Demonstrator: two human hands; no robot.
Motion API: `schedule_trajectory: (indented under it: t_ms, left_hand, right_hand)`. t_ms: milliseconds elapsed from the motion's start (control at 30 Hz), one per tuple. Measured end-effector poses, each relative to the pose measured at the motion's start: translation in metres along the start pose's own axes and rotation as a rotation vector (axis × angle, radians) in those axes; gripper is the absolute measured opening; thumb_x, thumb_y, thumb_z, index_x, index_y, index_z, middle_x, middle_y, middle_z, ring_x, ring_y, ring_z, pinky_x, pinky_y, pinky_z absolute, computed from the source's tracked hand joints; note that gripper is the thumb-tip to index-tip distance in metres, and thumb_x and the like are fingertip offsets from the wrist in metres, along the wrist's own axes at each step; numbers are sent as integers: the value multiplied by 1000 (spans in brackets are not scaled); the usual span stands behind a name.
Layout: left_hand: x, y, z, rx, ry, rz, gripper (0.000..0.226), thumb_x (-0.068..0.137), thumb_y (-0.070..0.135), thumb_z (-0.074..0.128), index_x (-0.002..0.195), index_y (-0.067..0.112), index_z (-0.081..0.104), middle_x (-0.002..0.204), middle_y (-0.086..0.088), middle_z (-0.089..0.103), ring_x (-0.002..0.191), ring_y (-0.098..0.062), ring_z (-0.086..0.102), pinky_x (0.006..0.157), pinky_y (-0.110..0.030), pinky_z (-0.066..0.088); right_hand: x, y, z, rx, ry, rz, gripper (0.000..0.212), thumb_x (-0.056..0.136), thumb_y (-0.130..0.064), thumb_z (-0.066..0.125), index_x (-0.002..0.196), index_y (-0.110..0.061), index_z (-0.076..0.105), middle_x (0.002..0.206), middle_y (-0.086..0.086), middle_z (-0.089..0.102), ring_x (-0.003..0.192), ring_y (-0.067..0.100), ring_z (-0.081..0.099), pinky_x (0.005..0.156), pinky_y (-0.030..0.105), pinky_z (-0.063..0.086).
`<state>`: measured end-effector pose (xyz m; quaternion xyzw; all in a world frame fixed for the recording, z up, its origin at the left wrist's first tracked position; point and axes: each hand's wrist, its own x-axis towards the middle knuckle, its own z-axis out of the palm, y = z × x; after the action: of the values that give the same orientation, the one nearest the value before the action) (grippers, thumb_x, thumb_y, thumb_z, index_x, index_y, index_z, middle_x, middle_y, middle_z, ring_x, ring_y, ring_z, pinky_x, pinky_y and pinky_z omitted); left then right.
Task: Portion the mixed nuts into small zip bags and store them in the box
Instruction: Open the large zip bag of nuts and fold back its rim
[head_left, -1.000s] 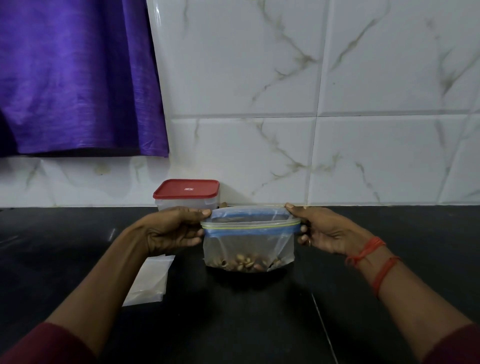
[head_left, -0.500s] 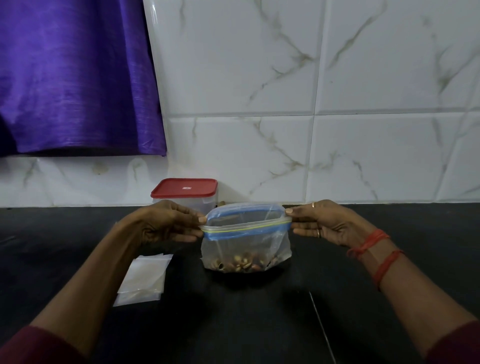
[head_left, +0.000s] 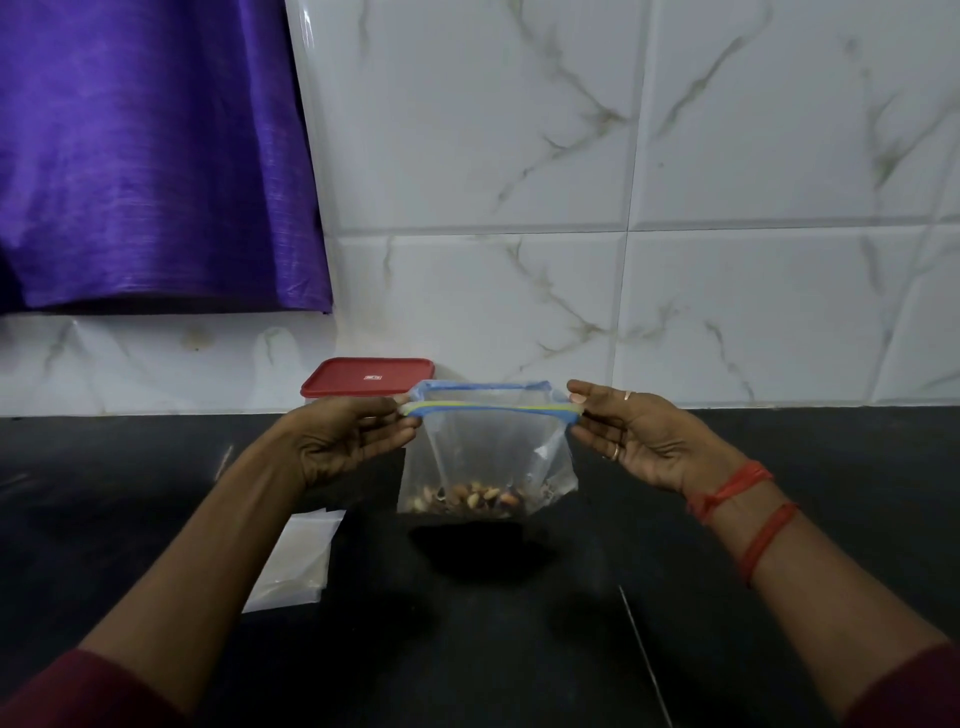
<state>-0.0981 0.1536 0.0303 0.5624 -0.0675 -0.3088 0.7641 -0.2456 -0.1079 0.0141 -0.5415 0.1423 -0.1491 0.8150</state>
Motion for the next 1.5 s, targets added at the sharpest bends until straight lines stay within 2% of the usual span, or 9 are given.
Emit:
schedule_trajectory:
  t_ms: [267,500,700,867,967,1133,1333,1433,1500]
  left_hand:
    - [-4,-8,12,-132,-58,-55,12,92,-10,49,99,-12,59,97,-32,66,69,-35,73,65,-39,61]
    - [2,-13,9,-240,-96,-53,40,74,-15,52,111,-6,59,101,-26,69,87,-34,72,69,-41,62]
    - [3,-15,25,-379,-87,17,27,95,-16,35,97,5,52,112,-29,59,104,-37,61,67,-45,59]
    - [-1,-13,33,-442,-123,26,35,93,-17,33,78,10,48,126,-30,55,127,-43,51,71,-50,56]
    - [-1,-11,35,-478,-136,55,36,93,-18,31,78,10,47,120,-29,55,126,-44,51,66,-52,59]
    - [9,-15,30,-578,-185,90,34,76,-18,32,86,9,49,126,-18,47,139,-32,43,83,-63,50]
    - [3,-27,33,-396,-59,106,24,89,-12,37,86,4,54,112,-19,56,116,-31,58,95,-42,54]
    - [6,-40,32,-256,34,57,18,91,-8,45,93,7,54,95,-14,57,83,-21,58,83,-34,51]
    - [8,-45,32,-240,48,72,28,92,-7,50,107,17,52,97,-14,57,83,-19,55,80,-34,52]
  right_hand:
    - [0,0,-3,264,-7,63,32,93,18,48,101,-13,46,84,19,71,69,25,76,53,34,61]
    - [3,4,-2,368,77,108,42,89,23,40,71,-15,40,62,12,67,69,23,73,55,36,62]
    - [0,3,20,547,125,95,37,91,22,28,74,-1,51,76,16,57,73,24,56,52,38,59]
    - [4,3,22,644,174,57,40,82,24,20,79,-4,47,81,11,45,69,17,45,78,34,55]
    - [1,3,23,661,163,53,38,65,23,23,80,-2,47,83,14,49,68,18,48,58,34,59]
    - [-6,6,28,668,131,21,27,78,15,29,80,-1,51,83,17,60,65,24,60,49,30,58]
    - [1,15,14,388,110,55,24,88,9,45,76,-9,54,84,9,65,79,21,64,71,31,60]
    - [4,23,8,332,142,101,28,89,9,52,87,-19,55,87,4,67,83,18,65,78,34,56]
    - [7,28,7,329,154,102,31,89,9,55,92,-23,55,89,3,67,83,17,64,72,33,55]
